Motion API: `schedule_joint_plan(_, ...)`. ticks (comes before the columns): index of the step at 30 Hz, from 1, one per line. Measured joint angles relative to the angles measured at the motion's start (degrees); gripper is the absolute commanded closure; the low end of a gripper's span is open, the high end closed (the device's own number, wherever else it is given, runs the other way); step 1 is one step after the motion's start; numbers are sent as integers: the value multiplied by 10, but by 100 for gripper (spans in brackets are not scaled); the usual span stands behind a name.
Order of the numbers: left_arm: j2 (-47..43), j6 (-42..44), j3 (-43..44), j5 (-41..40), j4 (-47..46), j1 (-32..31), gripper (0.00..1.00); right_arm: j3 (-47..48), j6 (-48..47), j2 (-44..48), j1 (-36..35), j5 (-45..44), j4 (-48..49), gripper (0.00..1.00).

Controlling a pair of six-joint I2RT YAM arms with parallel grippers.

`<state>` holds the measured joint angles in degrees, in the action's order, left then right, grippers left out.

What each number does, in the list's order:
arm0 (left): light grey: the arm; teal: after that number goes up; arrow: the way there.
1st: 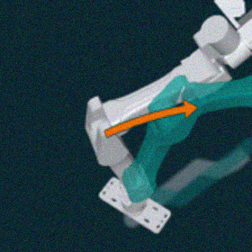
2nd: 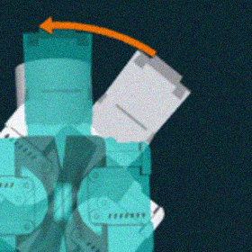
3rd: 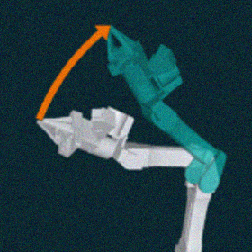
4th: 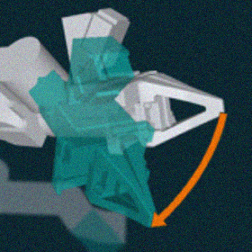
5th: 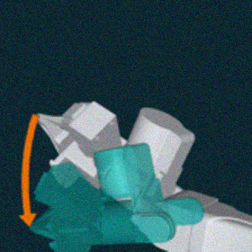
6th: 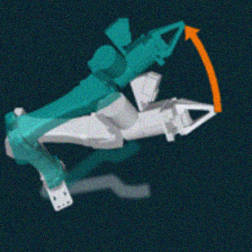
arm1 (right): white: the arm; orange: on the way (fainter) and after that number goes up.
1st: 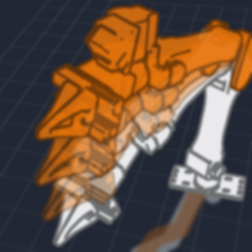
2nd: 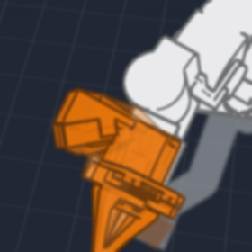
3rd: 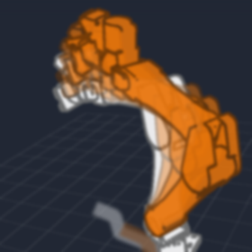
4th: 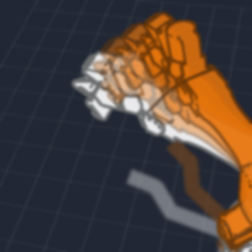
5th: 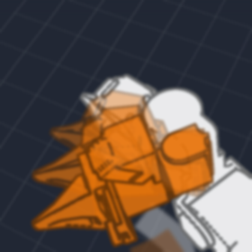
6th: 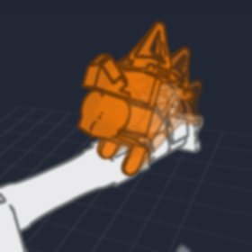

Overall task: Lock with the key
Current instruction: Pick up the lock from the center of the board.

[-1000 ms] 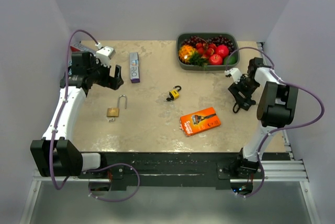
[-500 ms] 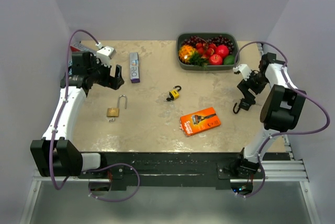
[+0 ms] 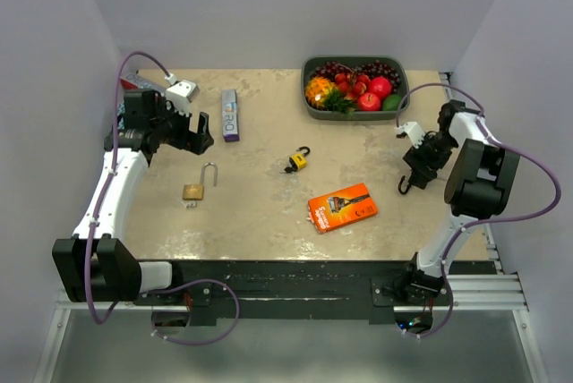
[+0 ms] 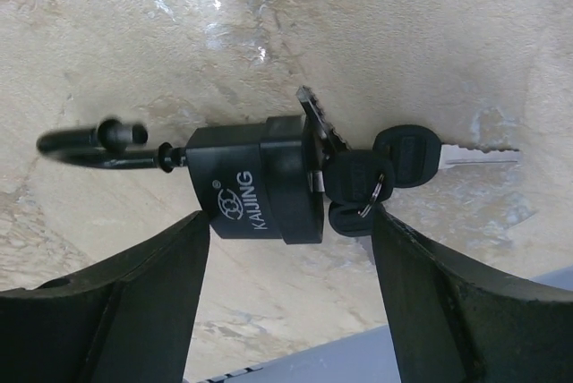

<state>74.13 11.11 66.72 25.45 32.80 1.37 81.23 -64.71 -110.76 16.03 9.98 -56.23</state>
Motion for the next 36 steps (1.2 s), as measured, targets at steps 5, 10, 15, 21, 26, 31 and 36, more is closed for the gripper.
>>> schedule_joint_plan(5, 0, 0, 0, 0, 0, 0, 1, -8, -3, 0, 0, 0, 1, 26)
schedule_joint_plan(10, 0, 0, 0, 0, -1, 0, 1, -23, -8, -3, 0, -2, 13, 26)
schedule_joint_plan(15, 0, 0, 0, 2, -1, 0, 1, -37, -14, 5, 0, -2, 26, 31)
schedule_joint_plan(21, 1, -3, 0, 8, -2, 0, 1, -52, -12, 16, 0, 4, 37, 54)
schedule_joint_plan(26, 9, -11, 0, 15, -3, 0, 1, -90, -9, 43, -1, 25, 60, 95)
schedule_joint_plan(31, 19, -11, 0, 27, -4, -10, 1, -122, 0, 72, -4, 47, 60, 100)
schedule_joint_plan(36, 23, -11, 0, 40, -12, -43, 1, -127, 29, 105, -6, 78, 41, 100)
